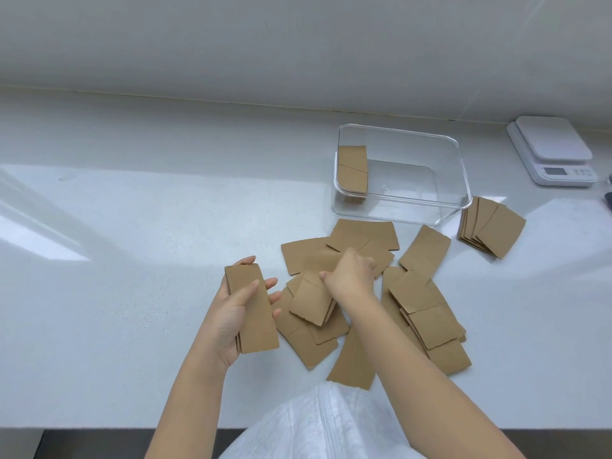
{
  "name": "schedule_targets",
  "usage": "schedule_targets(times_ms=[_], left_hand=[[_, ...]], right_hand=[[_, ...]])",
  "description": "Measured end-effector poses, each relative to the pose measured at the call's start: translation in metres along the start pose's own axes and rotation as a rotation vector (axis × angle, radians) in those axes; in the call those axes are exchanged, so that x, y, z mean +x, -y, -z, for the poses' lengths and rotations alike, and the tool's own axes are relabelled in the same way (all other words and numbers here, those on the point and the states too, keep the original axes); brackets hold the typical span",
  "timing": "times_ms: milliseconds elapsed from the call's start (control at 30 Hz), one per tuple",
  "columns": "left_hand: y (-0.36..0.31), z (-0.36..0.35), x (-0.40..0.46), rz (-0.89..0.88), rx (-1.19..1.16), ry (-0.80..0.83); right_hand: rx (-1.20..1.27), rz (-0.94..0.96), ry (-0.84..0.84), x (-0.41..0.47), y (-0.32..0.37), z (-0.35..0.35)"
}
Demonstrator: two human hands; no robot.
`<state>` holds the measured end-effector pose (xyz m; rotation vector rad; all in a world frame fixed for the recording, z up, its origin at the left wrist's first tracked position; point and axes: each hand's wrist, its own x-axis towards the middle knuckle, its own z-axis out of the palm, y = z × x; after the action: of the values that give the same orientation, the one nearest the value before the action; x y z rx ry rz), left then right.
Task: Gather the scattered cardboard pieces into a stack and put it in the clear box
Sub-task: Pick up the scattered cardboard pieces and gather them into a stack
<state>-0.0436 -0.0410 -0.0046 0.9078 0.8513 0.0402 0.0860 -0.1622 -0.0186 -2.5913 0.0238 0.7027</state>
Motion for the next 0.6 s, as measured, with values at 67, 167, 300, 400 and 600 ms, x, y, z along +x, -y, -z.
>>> schedule_targets(times_ms=[67, 167, 300, 400, 600], left_hand=[[-0.004, 0.002, 0.003, -0.009, -0.004, 0.003], [-0.013, 0.006, 0.011, -0.024, -0.01, 0.002], [-0.023, 0.008, 0.02, -0.044, -0.006, -0.005], [-0.031, 0.002, 0.029, -0.048, -0.008, 0.01], [-0.039, -0.008, 0.043, -0.059, -0.006, 0.032]], right_hand=[[0.059, 0.077, 0.027, -0.001, 0.004, 0.004], [0.166, 0.2, 0.098, -0.002, 0.003, 0.022], [0.111, 0.285, 0.053, 0.016, -0.005, 0.057], [0.061, 0.279, 0.005, 0.039, -0.007, 0.067], [-0.229, 0.24, -0.045, 0.059, -0.013, 0.041]])
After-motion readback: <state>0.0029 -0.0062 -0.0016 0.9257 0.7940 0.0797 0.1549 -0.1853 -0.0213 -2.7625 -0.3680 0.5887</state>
